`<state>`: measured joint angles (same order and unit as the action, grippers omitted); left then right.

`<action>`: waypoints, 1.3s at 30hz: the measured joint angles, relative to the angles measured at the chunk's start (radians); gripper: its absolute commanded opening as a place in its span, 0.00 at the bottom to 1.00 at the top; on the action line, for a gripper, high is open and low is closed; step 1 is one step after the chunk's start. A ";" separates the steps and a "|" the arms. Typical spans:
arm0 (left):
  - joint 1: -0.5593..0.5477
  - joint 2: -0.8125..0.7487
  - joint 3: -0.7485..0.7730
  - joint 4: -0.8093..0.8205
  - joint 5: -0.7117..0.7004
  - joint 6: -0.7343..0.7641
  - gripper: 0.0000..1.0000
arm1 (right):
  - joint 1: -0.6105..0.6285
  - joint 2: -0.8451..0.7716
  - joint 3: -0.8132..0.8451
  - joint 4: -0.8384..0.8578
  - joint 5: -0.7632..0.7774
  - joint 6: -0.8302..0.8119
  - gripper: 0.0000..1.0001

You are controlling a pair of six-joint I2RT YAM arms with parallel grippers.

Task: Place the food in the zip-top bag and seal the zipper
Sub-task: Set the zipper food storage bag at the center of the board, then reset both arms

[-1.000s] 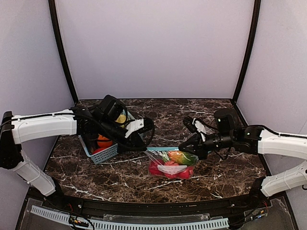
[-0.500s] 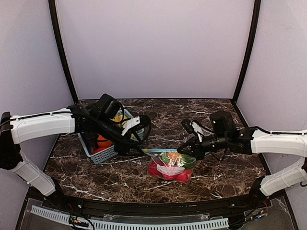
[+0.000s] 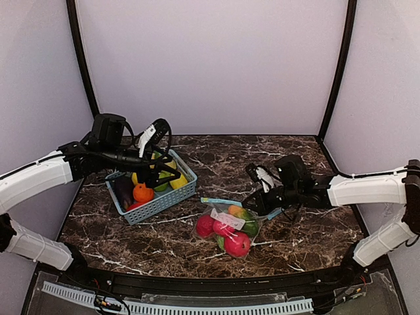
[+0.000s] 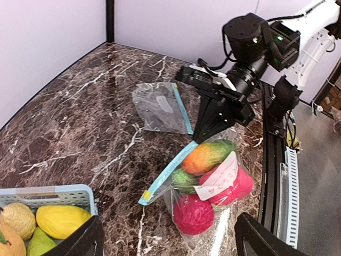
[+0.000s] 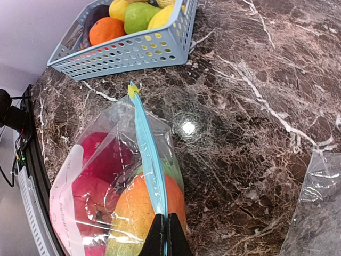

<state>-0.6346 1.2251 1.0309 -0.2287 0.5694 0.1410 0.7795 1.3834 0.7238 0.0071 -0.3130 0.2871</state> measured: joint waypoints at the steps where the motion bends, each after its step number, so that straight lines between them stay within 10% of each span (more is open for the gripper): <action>1: 0.010 0.000 -0.001 0.003 -0.005 -0.010 0.85 | 0.000 0.006 0.000 -0.004 0.008 0.008 0.05; 12: 0.086 -0.001 -0.006 0.028 -0.122 -0.117 0.87 | -0.022 0.008 0.014 -0.007 0.058 0.058 0.74; 20: 0.101 -0.026 -0.029 0.038 -0.282 -0.282 0.92 | -0.063 -0.029 0.022 -0.012 0.073 0.084 0.97; 39: 0.579 -0.106 -0.325 0.176 -0.358 -0.499 0.96 | -0.455 -0.265 -0.077 -0.139 0.146 0.107 0.99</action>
<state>-0.0555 1.1187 0.7063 -0.0528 0.2111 -0.3576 0.3241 1.1183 0.6464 -0.1318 -0.1669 0.3943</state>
